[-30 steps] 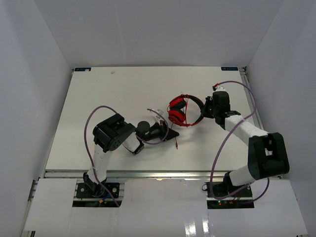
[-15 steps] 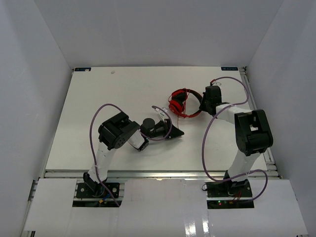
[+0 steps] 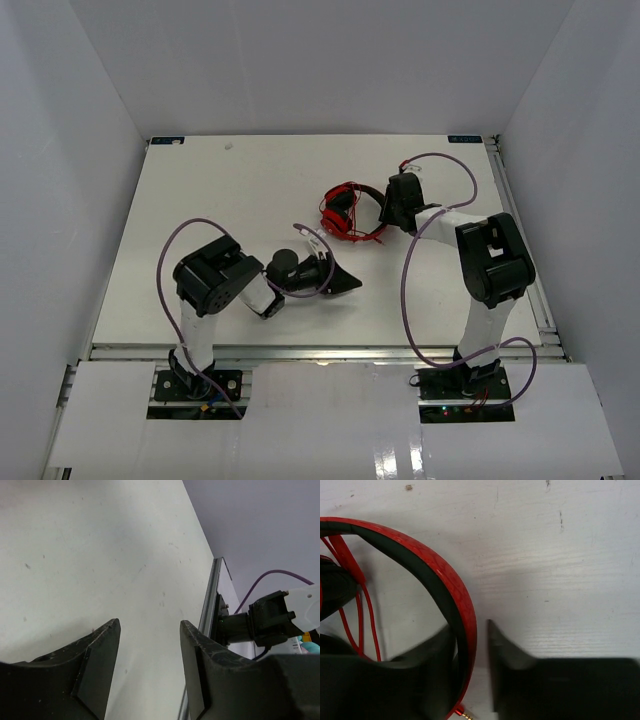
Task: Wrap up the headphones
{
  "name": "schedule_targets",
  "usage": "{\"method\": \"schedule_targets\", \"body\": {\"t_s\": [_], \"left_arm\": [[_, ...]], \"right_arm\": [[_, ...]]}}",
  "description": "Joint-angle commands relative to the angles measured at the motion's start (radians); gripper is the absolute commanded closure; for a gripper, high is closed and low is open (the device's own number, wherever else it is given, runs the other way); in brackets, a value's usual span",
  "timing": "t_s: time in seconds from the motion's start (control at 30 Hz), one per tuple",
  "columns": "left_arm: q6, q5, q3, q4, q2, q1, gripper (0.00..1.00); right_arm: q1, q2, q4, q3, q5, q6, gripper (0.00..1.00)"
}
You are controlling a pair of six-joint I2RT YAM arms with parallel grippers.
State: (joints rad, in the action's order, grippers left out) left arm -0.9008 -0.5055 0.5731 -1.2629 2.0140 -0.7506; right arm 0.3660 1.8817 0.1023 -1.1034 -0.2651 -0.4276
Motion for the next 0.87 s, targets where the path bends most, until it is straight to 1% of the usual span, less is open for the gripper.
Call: {"method": "schedule_targets", "body": {"t_s": [0.0,0.03,0.07,0.13,0.17,0.2,0.23,0.27,0.3,0.33,0.37,0.43,0.5,0.6,0.67,0.7,0.77,0.83], "left_arm": [[0.118,0.006,-0.096,0.121,-0.261,-0.006,0.35],[0.16,0.023,-0.109,0.192,-0.305,-0.007,0.34],[0.174,0.028,-0.12,0.252,-0.355,-0.007,0.32],[0.264,0.079,-0.149,0.436,-0.551,-0.006,0.23],[0.311,0.12,-0.155,0.485,-0.605,-0.006,0.21],[0.335,0.145,-0.162,0.566,-0.7,-0.006,0.15],[0.357,0.179,-0.165,0.651,-0.796,-0.004,0.1],[0.379,0.222,-0.166,0.736,-0.888,-0.002,0.05],[0.394,0.265,-0.167,0.794,-0.955,-0.001,0.02],[0.404,0.306,-0.167,0.828,-0.999,0.0,0.02],[0.402,0.344,-0.168,0.882,-1.061,0.004,0.02],[0.384,0.46,-0.185,1.015,-1.255,0.007,0.02],[0.351,0.547,-0.207,1.094,-1.392,0.007,0.02],[0.299,0.617,-0.241,1.201,-1.591,0.011,0.02],[0.271,0.644,-0.247,1.27,-1.672,0.011,0.02],[0.268,0.636,-0.246,1.29,-1.704,0.01,0.02],[0.298,0.602,-0.226,1.319,-1.732,0.013,0.02],[0.321,0.58,-0.194,1.352,-1.714,0.014,0.02]], "right_arm": [[-0.023,-0.008,0.067,-0.039,-0.007,0.059,0.39],[-0.031,-0.014,0.072,-0.036,0.014,0.07,0.28],[-0.033,-0.022,0.073,-0.033,0.021,0.083,0.21],[-0.055,-0.067,0.073,-0.006,0.059,0.127,0.08],[-0.069,-0.084,0.065,0.002,0.098,0.142,0.05],[-0.078,-0.114,0.053,0.011,0.128,0.19,0.03],[-0.091,-0.145,0.02,0.014,0.211,0.269,0.03],[-0.11,-0.178,-0.027,0.014,0.332,0.365,0.06],[-0.132,-0.211,-0.092,0.014,0.475,0.456,0.09],[-0.157,-0.247,-0.176,0.014,0.639,0.54,0.1],[-0.177,-0.28,-0.226,0.026,0.73,0.542,0.1],[-0.203,-0.424,-0.31,0.111,0.807,0.636,0.1],[-0.2,-0.566,-0.3,0.201,0.685,0.615,0.1],[-0.199,-0.811,-0.245,0.346,0.461,0.523,0.1],[-0.199,-0.945,-0.221,0.413,0.367,0.476,0.1],[-0.198,-1.01,-0.222,0.435,0.33,0.461,0.1],[-0.194,-1.099,-0.258,0.437,0.316,0.464,0.1],[-0.194,-1.139,-0.3,0.42,0.322,0.447,0.1]]}}
